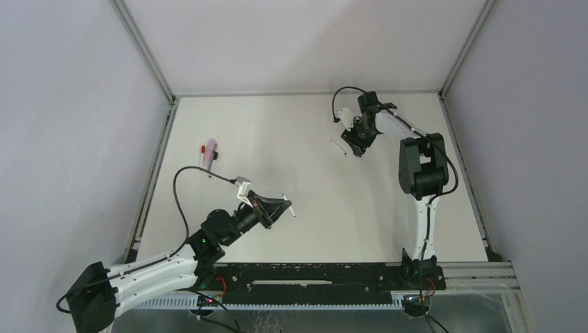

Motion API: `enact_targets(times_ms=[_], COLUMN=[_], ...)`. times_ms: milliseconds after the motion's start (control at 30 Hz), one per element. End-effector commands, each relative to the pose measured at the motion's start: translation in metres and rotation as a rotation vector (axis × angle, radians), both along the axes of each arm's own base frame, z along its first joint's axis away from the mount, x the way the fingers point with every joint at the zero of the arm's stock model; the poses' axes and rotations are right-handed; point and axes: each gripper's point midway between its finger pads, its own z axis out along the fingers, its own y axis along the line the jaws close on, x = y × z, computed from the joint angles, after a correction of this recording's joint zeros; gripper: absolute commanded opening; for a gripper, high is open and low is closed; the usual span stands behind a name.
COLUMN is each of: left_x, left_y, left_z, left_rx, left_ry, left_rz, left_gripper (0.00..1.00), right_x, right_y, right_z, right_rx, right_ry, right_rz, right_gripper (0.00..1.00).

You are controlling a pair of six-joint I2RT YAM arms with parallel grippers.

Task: Insert the pens into the pen caps
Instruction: Pick up the pen cap from the center of the board.

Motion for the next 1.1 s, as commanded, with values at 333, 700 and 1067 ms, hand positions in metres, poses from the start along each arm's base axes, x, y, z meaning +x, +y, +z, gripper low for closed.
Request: enact_targets(times_ms=[333, 700, 1067], left_x=[0.002, 0.002, -0.005], left_y=[-0.002, -0.003, -0.004], left_z=[-0.003, 0.0, 0.008], left_rx=[0.015, 0.006, -0.061], left_ry=[-0.002, -0.001, 0.007], left_rz=[0.006, 0.0, -0.028], left_gripper=[0.0, 0.0, 0.0], right_x=[0.004, -0.001, -0.034], right_y=[0.006, 0.009, 0.024], right_z=[-0.008, -0.015, 0.031], right_rx=[0.034, 0.051, 0.175], right_ry=[0.067, 0.114, 0.089], right_rz=[-0.047, -0.052, -0.033], right_gripper=[0.49, 0.28, 0.02])
